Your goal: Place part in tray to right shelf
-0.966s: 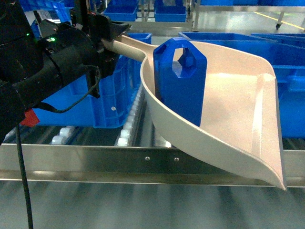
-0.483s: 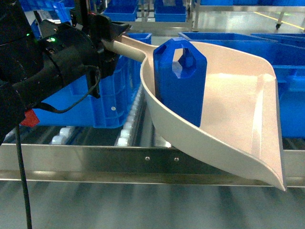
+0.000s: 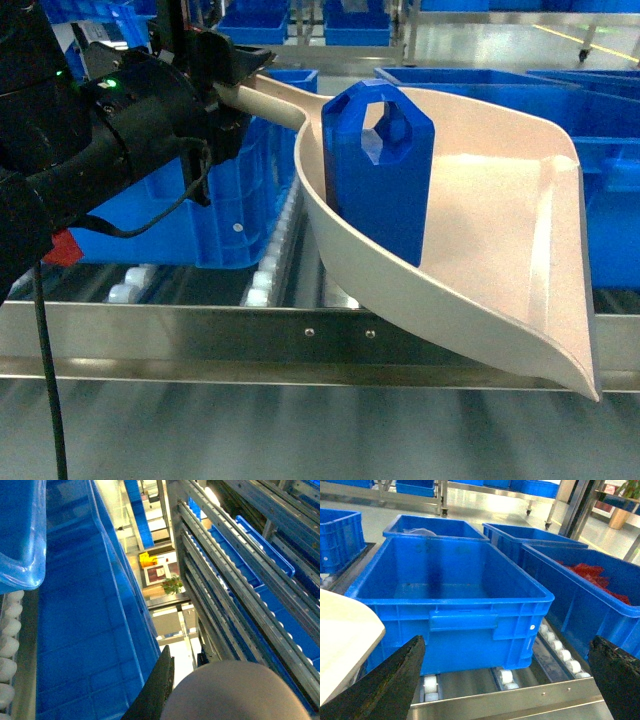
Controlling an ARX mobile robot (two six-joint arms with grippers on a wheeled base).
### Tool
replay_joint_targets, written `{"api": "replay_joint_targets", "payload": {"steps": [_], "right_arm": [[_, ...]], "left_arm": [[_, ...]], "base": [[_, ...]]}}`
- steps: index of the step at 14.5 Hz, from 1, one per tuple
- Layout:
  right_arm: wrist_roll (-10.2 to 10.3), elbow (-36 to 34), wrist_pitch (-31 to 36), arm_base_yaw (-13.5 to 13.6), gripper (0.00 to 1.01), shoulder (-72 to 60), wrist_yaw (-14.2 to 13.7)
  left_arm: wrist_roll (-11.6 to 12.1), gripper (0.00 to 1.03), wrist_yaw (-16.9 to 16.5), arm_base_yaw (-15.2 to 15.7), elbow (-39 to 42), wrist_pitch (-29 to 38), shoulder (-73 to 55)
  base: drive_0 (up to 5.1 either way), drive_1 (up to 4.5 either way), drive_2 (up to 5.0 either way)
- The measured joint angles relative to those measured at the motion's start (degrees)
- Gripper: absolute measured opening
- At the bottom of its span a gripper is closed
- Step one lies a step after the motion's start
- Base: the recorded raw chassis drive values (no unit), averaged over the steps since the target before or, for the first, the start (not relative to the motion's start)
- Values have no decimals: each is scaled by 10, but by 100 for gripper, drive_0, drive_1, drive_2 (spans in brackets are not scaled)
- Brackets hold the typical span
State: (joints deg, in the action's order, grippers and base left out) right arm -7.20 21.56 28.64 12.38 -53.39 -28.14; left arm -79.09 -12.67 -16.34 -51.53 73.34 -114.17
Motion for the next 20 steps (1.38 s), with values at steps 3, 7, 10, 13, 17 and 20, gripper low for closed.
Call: {"api": "replay_joint_targets", "payload": {"steps": [3,7,10,13,17,20], "right_arm": [[0,0,0,0,98,0,0],[0,0,0,0,98,0,0],[0,0,0,0,98,0,0],[0,0,0,0,98,0,0],[0,0,0,0,98,0,0],[0,0,0,0,98,0,0]], "left_arm": [[0,12,0,0,0,0,0],[0,12,0,0,0,0,0],[0,12,0,0,0,0,0],[0,12,0,0,0,0,0],[0,12,0,0,0,0,0],[0,12,0,0,0,0,0]], "base": [[0,0,0],[0,0,0],[0,0,0],[0,0,0],[0,0,0],[0,0,0]]}}
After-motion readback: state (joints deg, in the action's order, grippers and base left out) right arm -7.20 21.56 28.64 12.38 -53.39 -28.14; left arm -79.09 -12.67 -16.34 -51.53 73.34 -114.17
